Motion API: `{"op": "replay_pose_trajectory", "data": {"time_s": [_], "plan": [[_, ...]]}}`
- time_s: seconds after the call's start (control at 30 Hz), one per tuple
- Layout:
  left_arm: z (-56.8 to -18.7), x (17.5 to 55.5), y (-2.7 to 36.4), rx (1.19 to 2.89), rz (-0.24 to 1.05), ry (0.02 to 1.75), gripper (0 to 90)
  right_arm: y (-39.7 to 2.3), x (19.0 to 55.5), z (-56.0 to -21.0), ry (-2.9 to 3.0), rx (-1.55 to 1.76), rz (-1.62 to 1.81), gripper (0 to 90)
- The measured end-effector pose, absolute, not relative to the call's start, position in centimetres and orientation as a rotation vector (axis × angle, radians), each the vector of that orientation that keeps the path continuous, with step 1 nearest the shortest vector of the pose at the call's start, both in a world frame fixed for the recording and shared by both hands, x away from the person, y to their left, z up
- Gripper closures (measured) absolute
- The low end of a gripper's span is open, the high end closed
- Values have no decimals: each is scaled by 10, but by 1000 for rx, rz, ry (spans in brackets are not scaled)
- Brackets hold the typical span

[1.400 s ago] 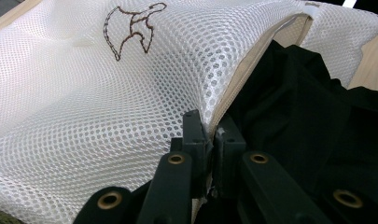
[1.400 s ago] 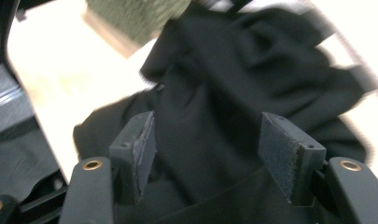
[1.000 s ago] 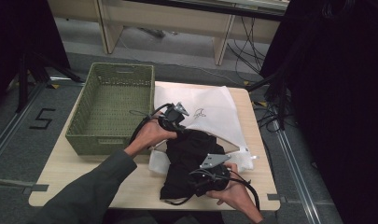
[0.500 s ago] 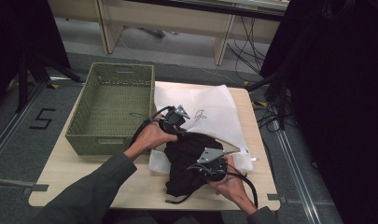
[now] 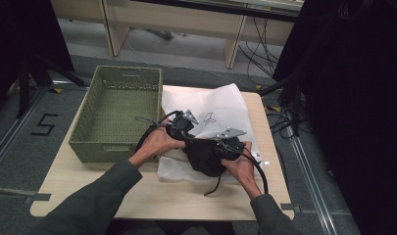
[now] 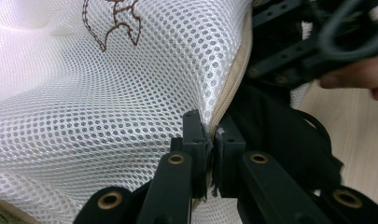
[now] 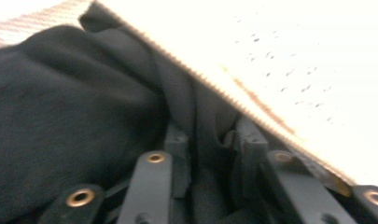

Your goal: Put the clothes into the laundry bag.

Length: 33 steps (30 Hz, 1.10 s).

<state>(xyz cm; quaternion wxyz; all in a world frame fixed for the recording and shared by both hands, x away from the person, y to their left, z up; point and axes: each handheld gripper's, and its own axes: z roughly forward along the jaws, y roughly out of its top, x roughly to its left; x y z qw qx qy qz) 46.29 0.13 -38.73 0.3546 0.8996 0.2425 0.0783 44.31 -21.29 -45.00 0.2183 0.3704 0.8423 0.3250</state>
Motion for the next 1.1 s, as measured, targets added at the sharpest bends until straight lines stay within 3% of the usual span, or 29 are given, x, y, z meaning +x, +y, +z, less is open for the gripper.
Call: {"op": "replay_pose_trajectory", "data": {"time_s": [0.07, 0.27, 0.5, 0.83, 0.9, 1.0, 1.07, 1.1], "plan": [[-389, 465, 0, 2323, 197, 638, 845, -215, 437, -446, 2341, 1036, 918, 546], [-390, 467, -1, 2327, 194, 647, 840, -230, 398, -424, 2336, 974, 1071, 394], [-388, 468, -2, 2333, 193, 645, 836, -224, 354, -432, 2482, 877, 1177, 323], [-392, 468, -5, 2294, 181, 667, 832, -183, 359, -479, 2631, 779, 900, 247], [-392, 468, -4, 2332, 183, 642, 832, -180, 363, -485, 2625, 768, 837, 334], [-392, 468, -3, 2330, 186, 638, 834, -182, 374, -486, 2624, 733, 794, 650], [-391, 467, -3, 2338, 189, 638, 839, -187, 383, -482, 2605, 748, 823, 811], [-392, 466, -3, 2330, 187, 635, 841, -189, 386, -481, 2584, 747, 824, 834]]}}
